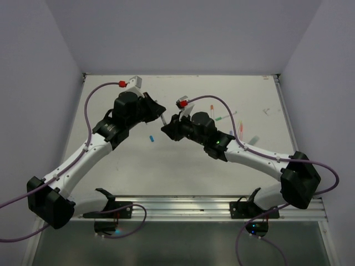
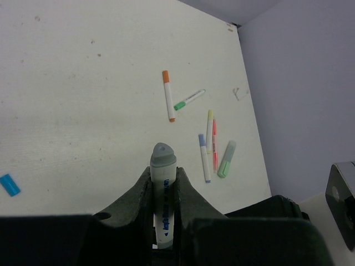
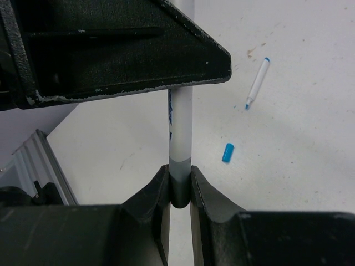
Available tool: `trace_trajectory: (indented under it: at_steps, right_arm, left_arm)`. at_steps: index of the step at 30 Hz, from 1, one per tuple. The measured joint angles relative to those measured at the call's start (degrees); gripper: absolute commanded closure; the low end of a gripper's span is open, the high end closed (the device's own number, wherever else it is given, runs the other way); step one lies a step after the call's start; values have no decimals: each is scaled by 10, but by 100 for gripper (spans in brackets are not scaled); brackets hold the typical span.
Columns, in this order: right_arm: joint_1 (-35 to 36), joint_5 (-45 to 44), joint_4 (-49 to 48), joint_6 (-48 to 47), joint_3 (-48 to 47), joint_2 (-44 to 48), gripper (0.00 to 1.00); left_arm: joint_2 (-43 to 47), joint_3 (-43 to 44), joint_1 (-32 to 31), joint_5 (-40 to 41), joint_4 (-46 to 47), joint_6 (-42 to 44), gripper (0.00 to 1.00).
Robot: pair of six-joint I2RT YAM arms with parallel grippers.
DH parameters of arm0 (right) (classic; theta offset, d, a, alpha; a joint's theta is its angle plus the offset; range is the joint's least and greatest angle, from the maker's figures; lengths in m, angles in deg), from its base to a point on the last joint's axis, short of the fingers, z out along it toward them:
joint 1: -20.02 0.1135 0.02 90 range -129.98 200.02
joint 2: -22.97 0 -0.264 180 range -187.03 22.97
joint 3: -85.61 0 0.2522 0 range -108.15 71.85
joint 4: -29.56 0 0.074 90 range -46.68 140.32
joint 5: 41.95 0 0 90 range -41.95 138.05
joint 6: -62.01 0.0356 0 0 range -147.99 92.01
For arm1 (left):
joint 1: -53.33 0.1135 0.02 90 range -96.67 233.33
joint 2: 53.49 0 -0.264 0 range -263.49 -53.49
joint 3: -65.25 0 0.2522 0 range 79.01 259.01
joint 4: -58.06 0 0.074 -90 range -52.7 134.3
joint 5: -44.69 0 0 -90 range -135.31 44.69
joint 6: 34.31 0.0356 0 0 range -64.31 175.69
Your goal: Open the pen caps
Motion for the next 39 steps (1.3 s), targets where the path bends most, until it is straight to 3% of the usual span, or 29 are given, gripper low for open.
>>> trace_trajectory:
  at_steps: [24,32,39]
  right_arm:
    - [-12,-27,-211,-9,99,19,100]
    - [1,8,-58,-2,215,3,100]
    - [1,15,-50,6,218,4,100]
  left_arm:
    - [-38,64,19,-29,27,9,100]
    - [-29,171,98,78,193,6,100]
    - [-28,193,102,86,222,7,100]
